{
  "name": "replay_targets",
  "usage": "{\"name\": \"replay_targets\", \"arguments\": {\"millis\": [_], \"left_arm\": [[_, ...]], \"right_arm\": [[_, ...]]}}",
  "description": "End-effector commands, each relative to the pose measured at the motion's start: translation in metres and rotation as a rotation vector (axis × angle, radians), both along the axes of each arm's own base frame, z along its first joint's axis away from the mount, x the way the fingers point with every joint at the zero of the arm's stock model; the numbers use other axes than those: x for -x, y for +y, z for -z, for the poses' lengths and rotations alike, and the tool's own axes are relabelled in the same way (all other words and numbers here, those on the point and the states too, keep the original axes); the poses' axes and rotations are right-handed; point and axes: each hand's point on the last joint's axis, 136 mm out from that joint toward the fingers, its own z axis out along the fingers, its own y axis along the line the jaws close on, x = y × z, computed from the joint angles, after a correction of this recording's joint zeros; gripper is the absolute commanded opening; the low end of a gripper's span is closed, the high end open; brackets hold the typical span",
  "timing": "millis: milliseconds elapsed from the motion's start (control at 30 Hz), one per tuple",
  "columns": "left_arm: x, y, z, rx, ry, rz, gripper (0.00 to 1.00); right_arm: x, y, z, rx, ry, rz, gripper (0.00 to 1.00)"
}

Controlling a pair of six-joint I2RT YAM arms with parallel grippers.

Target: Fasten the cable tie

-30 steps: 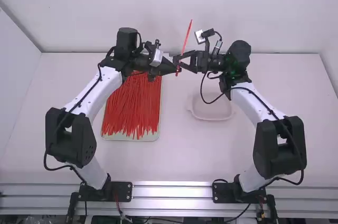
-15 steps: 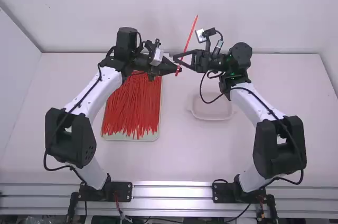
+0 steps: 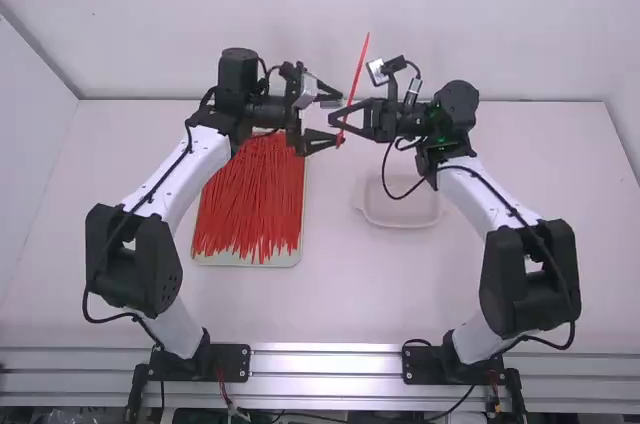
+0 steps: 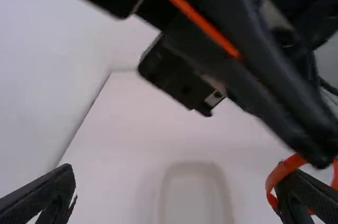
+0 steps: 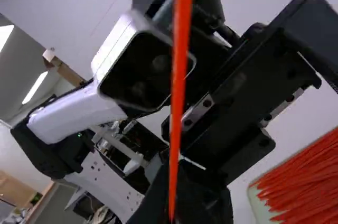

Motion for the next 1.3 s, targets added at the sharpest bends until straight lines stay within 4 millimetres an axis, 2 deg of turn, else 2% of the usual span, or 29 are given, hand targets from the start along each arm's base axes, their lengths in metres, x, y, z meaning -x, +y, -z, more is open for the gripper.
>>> {"name": "replay_targets", "arguments": {"millis": [0, 133, 267, 333, 500, 567, 667, 767, 900, 1000, 1100, 1267], "left_arm": [[-0.016, 0.006, 0.01, -0.019, 0.138, -0.115, 0.99], [-0.017, 0.015, 0.018, -0.03, 0.215, -0.136, 0.99], [-0.017, 0.023, 0.024, -0.035, 0.29, -0.159, 0.99], [-0.018, 0.036, 0.033, -0.048, 0.362, -0.187, 0.99], [-0.017, 0.052, 0.049, -0.081, 0.47, -0.244, 0.99], [-0.018, 0.058, 0.062, -0.119, 0.522, -0.295, 0.99], [-0.014, 0.06, 0.071, -0.157, 0.533, -0.302, 0.99], [-0.008, 0.058, 0.08, -0.168, 0.549, -0.29, 0.99], [-0.01, 0.067, 0.099, -0.153, 0.591, -0.322, 0.99], [-0.01, 0.073, 0.118, -0.134, 0.623, -0.346, 0.99], [-0.007, 0.077, 0.135, -0.135, 0.631, -0.358, 0.99], [-0.001, 0.081, 0.153, -0.134, 0.648, -0.367, 0.99]], "right_arm": [[-0.001, -0.011, -0.004, 0.006, -0.037, 0.008, 0.0], [-0.018, -0.032, 0.012, 0.032, -0.003, 0.069, 0.0], [-0.028, -0.046, 0.026, 0.051, 0.018, 0.108, 0.0], [-0.034, -0.058, 0.04, 0.07, 0.027, 0.141, 0.0], [-0.043, -0.072, 0.067, 0.121, 0.033, 0.216, 0.0], [-0.05, -0.079, 0.091, 0.191, 0.059, 0.291, 0.0], [-0.055, -0.086, 0.115, 0.283, 0.086, 0.365, 0.0], [-0.058, -0.088, 0.133, 0.362, 0.098, 0.41, 0.0], [-0.061, -0.089, 0.16, 0.504, 0.122, 0.483, 0.0], [-0.067, -0.099, 0.188, 0.678, 0.156, 0.594, 0.0], [-0.068, -0.106, 0.208, 0.811, 0.16, 0.663, 0.0], [-0.068, -0.114, 0.233, 0.903, 0.142, 0.741, 0.0]]}}
